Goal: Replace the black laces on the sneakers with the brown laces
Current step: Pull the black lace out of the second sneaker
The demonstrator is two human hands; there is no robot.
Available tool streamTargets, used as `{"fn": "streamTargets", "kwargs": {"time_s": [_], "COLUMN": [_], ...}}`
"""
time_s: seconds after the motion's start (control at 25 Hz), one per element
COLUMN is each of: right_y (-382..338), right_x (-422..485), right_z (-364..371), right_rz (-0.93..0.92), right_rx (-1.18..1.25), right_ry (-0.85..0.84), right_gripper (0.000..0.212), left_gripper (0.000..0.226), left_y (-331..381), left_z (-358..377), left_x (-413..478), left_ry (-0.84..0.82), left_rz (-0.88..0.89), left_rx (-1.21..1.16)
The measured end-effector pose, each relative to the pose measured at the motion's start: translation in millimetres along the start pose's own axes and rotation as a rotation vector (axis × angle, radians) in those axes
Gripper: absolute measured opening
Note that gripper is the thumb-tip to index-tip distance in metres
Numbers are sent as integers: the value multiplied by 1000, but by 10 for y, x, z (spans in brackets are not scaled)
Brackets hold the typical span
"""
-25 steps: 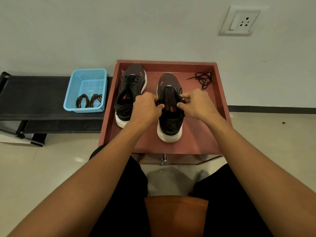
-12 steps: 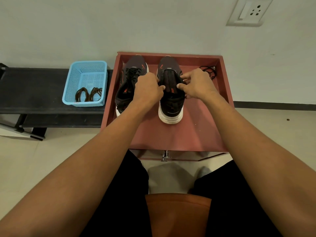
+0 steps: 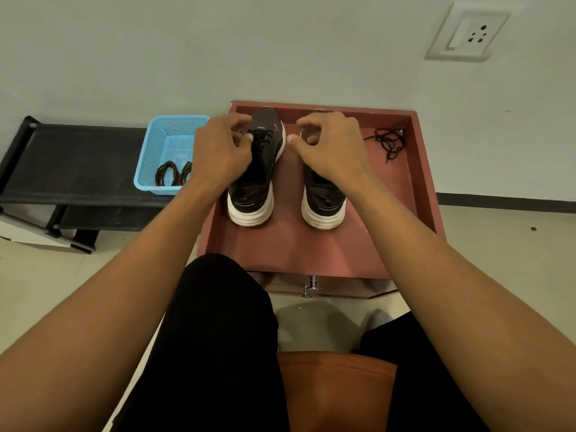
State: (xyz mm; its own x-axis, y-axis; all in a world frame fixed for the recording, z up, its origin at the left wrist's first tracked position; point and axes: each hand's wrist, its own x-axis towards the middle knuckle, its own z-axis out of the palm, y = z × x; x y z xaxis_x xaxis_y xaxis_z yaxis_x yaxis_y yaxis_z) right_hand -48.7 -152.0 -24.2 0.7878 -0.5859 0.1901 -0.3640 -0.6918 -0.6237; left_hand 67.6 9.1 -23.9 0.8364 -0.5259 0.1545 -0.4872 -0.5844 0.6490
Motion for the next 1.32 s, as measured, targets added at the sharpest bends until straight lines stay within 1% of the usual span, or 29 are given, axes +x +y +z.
{"fn": "streamTargets", "kwargs": {"time_s": [0.08, 0.16, 0.28, 0.48, 0.68, 0.88, 0.96, 1.04, 1.12, 1.24, 1.32], "right_y": [-105, -191, -267, -276, -223, -171, -140, -99, -39, 34, 40], "right_x": [13, 0, 38, 26, -35, -340, -536, -755, -948, -1146, -1184], "right_z": [203, 384, 540, 755, 742, 551, 453, 367, 296, 213, 175], "right_rz": [-22, -14, -5, 15, 17, -42, -47, -41, -48, -58, -50], "right_rx": [-35, -84, -142, -212, -197, -204, -196, -187, -196, -184, -155], "right_ry": [-42, -116, -178, -174, -193, -261, -282, -296, -316, -339, -327], "right_gripper": [47, 47, 40, 23, 18, 11, 15, 29, 36, 36, 40], "left_gripper": [39, 42, 41, 37, 34, 30, 29, 29, 29, 32, 32], "left_y": [-156, -302, -425, -498, -459, -376, -368, -344, -296, -225, -193], "left_z": [18, 63, 133, 210, 157, 37, 35, 26, 22, 31, 44], "left_x": [7, -14, 10, -10, -68, -368, -514, -666, -814, -996, -1044], "left_ry": [-41, -76, -77, -78, -147, -234, -286, -337, -383, -418, -378], "left_rz": [-60, -97, -99, -116, -128, -118, -136, -160, -166, -124, -89], "left_rx": [35, 69, 61, 29, 36, 33, 3, -42, -56, 30, 91]}}
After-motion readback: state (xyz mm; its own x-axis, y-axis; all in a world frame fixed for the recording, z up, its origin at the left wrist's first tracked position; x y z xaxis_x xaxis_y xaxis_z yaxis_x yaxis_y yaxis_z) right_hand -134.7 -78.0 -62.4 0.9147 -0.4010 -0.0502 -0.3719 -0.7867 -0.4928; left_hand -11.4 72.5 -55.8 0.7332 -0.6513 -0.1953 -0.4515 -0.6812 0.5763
